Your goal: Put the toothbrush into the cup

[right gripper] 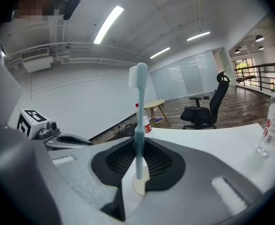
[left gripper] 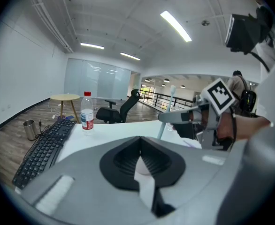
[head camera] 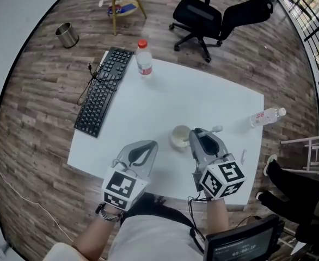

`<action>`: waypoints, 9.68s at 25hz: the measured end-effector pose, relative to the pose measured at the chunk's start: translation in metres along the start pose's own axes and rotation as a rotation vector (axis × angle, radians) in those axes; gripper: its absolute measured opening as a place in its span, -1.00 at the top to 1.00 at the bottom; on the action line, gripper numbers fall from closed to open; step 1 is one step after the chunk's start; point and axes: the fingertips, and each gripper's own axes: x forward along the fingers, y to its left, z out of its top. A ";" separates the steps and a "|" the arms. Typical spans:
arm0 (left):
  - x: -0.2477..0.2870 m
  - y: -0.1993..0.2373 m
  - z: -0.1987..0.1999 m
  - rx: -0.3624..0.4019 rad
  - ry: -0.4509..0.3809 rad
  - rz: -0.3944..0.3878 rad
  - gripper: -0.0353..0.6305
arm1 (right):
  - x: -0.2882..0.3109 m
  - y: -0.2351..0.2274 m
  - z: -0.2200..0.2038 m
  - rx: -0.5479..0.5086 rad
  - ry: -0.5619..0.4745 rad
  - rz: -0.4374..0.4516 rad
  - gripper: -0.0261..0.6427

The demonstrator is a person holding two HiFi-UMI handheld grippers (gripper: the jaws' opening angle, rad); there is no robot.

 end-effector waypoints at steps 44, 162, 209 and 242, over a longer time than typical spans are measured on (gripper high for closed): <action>-0.002 -0.015 -0.026 -0.058 0.055 -0.056 0.87 | 0.040 -0.010 -0.086 0.087 0.207 -0.028 0.75; 0.023 -0.065 -0.027 0.021 0.098 -0.251 0.87 | -0.027 -0.042 -0.096 0.137 0.125 -0.193 0.80; -0.028 -0.080 0.060 0.125 -0.124 -0.117 0.87 | -0.116 0.020 -0.011 0.033 -0.116 -0.105 0.92; -0.076 -0.105 0.121 0.216 -0.307 -0.051 0.87 | -0.173 0.067 0.088 -0.180 -0.312 -0.038 0.92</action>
